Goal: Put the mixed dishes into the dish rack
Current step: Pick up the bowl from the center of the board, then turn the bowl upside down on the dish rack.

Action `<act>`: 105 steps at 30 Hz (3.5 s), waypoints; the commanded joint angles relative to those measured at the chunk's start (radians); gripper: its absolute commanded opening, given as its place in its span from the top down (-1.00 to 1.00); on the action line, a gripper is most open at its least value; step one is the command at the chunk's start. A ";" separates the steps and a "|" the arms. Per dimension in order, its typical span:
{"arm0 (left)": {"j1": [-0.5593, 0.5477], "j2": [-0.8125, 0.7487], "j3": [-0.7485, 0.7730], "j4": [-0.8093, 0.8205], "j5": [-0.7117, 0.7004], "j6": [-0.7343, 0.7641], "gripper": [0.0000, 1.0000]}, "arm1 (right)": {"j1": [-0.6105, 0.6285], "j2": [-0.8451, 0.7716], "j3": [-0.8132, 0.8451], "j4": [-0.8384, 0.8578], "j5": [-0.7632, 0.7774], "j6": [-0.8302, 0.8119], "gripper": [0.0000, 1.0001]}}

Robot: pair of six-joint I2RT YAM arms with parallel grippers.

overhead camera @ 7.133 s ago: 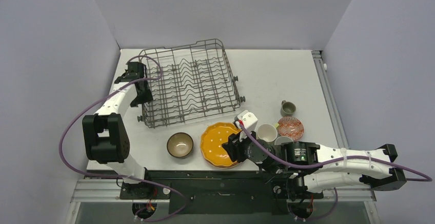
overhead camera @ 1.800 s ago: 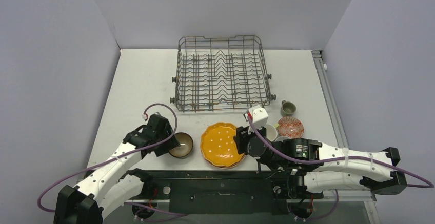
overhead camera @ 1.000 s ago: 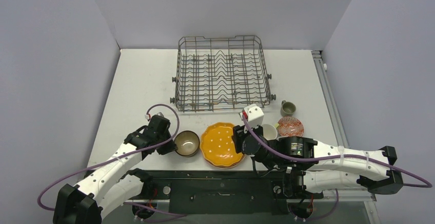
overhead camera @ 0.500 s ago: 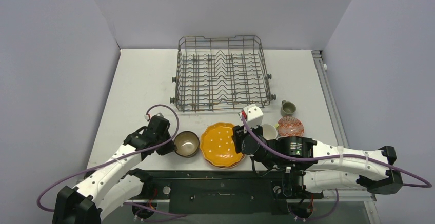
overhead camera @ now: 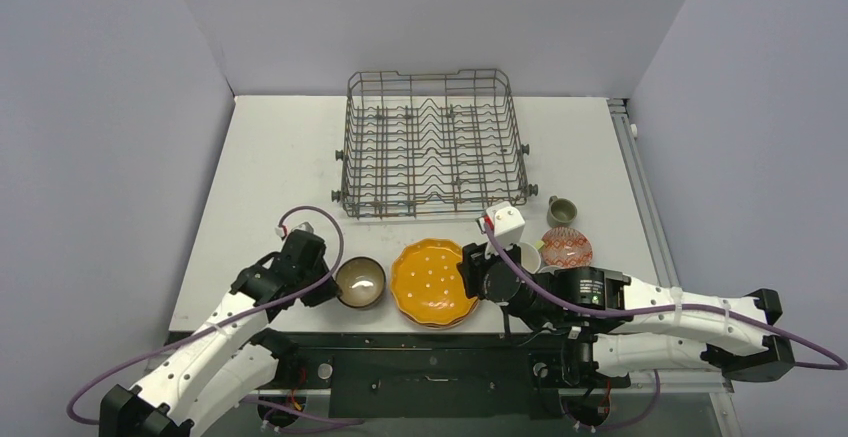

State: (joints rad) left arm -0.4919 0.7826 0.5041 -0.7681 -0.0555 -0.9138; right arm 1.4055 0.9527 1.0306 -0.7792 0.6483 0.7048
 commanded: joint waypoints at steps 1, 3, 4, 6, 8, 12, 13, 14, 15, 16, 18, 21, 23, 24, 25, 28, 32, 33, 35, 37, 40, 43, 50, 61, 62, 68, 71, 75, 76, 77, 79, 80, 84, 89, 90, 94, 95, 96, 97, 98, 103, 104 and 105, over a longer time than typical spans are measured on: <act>-0.006 -0.049 0.095 -0.012 0.008 -0.022 1.00 | -0.011 -0.014 -0.008 0.021 0.024 0.013 0.12; -0.007 -0.067 0.115 -0.031 0.017 -0.020 1.00 | -0.014 -0.016 -0.008 0.021 0.021 0.014 0.12; -0.007 -0.074 0.121 -0.043 0.021 -0.019 1.00 | -0.015 -0.016 -0.009 0.022 0.012 0.015 0.12; -0.007 -0.095 0.140 -0.059 0.030 -0.015 1.00 | -0.018 -0.017 -0.012 0.024 0.001 0.017 0.11; -0.007 -0.112 0.158 -0.069 0.041 -0.007 1.00 | -0.023 -0.021 -0.021 0.030 -0.009 0.018 0.10; -0.007 -0.121 0.192 -0.066 0.093 0.001 1.00 | -0.057 -0.041 -0.055 0.061 -0.070 0.019 0.05; -0.007 -0.122 0.202 -0.057 0.112 0.002 1.00 | -0.077 -0.049 -0.062 0.078 -0.084 0.018 0.03; -0.007 -0.124 0.206 -0.052 0.130 0.004 1.00 | -0.088 -0.058 -0.075 0.087 -0.117 0.017 0.02; -0.007 -0.124 0.215 -0.039 0.138 0.005 1.00 | -0.106 -0.063 -0.081 0.106 -0.132 0.016 -0.01; -0.007 -0.123 0.224 -0.032 0.156 0.006 1.00 | -0.120 -0.073 -0.091 0.123 -0.160 0.015 -0.05; -0.007 -0.120 0.234 -0.009 0.185 0.008 1.00 | -0.130 -0.086 -0.097 0.142 -0.186 0.011 -0.20; -0.007 -0.117 0.243 0.041 0.224 0.004 1.00 | -0.132 -0.091 -0.092 0.148 -0.191 0.014 -0.35; -0.007 -0.114 0.246 0.079 0.251 0.001 1.00 | -0.135 -0.089 -0.088 0.149 -0.188 0.030 -0.39; -0.007 -0.111 0.248 0.090 0.267 -0.002 1.00 | -0.136 -0.090 -0.088 0.154 -0.189 0.036 -0.41; -0.007 -0.109 0.249 0.114 0.274 -0.004 1.00 | -0.136 -0.092 -0.088 0.156 -0.190 0.048 -0.43; -0.007 -0.097 0.247 0.180 0.323 -0.017 1.00 | -0.137 -0.099 -0.095 0.177 -0.181 0.079 -0.62; -0.007 -0.084 0.242 0.244 0.366 -0.029 1.00 | -0.136 -0.114 -0.102 0.225 -0.190 0.106 -0.64; -0.007 -0.083 0.240 0.252 0.377 -0.031 1.00 | -0.136 -0.120 -0.112 0.240 -0.209 0.108 -0.64; -0.007 -0.077 0.237 0.276 0.391 -0.032 1.00 | -0.137 -0.124 -0.122 0.278 -0.218 0.128 -0.73; -0.007 -0.076 0.236 0.298 0.407 -0.033 1.00 | -0.137 -0.123 -0.129 0.306 -0.223 0.152 -0.87; -0.007 -0.073 0.232 0.343 0.430 -0.033 1.00 | -0.137 -0.119 -0.143 0.366 -0.244 0.175 -0.99; -0.007 -0.073 0.226 0.387 0.465 -0.034 1.00 | -0.137 -0.111 -0.156 0.445 -0.276 0.205 -1.00; -0.007 -0.074 0.222 0.469 0.506 -0.040 1.00 | -0.138 -0.095 -0.189 0.593 -0.316 0.287 -1.00; -0.005 -0.070 0.247 0.515 0.544 -0.047 1.00 | -0.137 -0.052 -0.233 0.735 -0.307 0.407 -1.00; -0.005 -0.071 0.251 0.516 0.548 -0.048 1.00 | -0.137 -0.053 -0.238 0.741 -0.301 0.411 -1.00; -0.005 -0.082 0.260 0.520 0.555 -0.053 1.00 | -0.138 -0.066 -0.254 0.753 -0.270 0.439 -0.99; -0.005 -0.086 0.256 0.532 0.562 -0.062 1.00 | -0.137 -0.061 -0.252 0.750 -0.258 0.450 -0.98; -0.005 -0.089 0.255 0.540 0.571 -0.066 1.00 | -0.138 -0.057 -0.250 0.734 -0.234 0.462 -0.97; -0.005 -0.090 0.256 0.543 0.572 -0.066 1.00 | -0.138 -0.057 -0.250 0.734 -0.228 0.463 -0.97; -0.005 -0.089 0.257 0.543 0.576 -0.066 1.00 | -0.138 -0.056 -0.250 0.733 -0.226 0.464 -0.97; -0.005 -0.090 0.259 0.544 0.580 -0.068 1.00 | -0.138 -0.049 -0.247 0.731 -0.222 0.465 -0.96; -0.005 -0.089 0.260 0.546 0.579 -0.068 1.00 | -0.137 -0.047 -0.245 0.731 -0.221 0.465 -0.95; -0.005 -0.083 0.260 0.553 0.585 -0.069 1.00 | -0.138 -0.031 -0.239 0.738 -0.219 0.466 -0.90; -0.006 -0.082 0.261 0.557 0.586 -0.070 1.00 | -0.138 -0.016 -0.228 0.744 -0.217 0.466 -0.85; -0.007 -0.082 0.260 0.557 0.589 -0.071 1.00 | -0.138 -0.013 -0.226 0.745 -0.216 0.466 -0.84; -0.007 -0.083 0.259 0.555 0.590 -0.071 1.00 | -0.137 -0.005 -0.222 0.751 -0.216 0.466 -0.77; -0.007 -0.084 0.259 0.554 0.590 -0.071 1.00 | -0.138 -0.004 -0.220 0.751 -0.216 0.466 -0.75; -0.007 -0.085 0.260 0.554 0.588 -0.071 1.00 | -0.138 -0.002 -0.220 0.751 -0.217 0.466 -0.74; -0.007 -0.085 0.260 0.550 0.587 -0.071 1.00 | -0.138 0.000 -0.217 0.751 -0.215 0.466 -0.72; -0.007 -0.084 0.260 0.550 0.587 -0.071 1.00 | -0.137 0.003 -0.216 0.752 -0.215 0.465 -0.71; -0.007 -0.080 0.259 0.542 0.585 -0.071 1.00 | -0.137 0.014 -0.201 0.739 -0.203 0.459 -0.59; -0.007 -0.077 0.260 0.538 0.586 -0.070 1.00 | -0.137 0.015 -0.197 0.735 -0.199 0.458 -0.55; -0.007 -0.076 0.261 0.536 0.585 -0.069 1.00 | -0.137 0.016 -0.195 0.733 -0.199 0.456 -0.53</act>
State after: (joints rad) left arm -0.4957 0.7170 0.6891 -0.3405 0.4911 -0.9627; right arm 1.2751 0.9531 0.7868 -0.0792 0.4118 1.1648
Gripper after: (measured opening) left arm 0.067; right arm 0.783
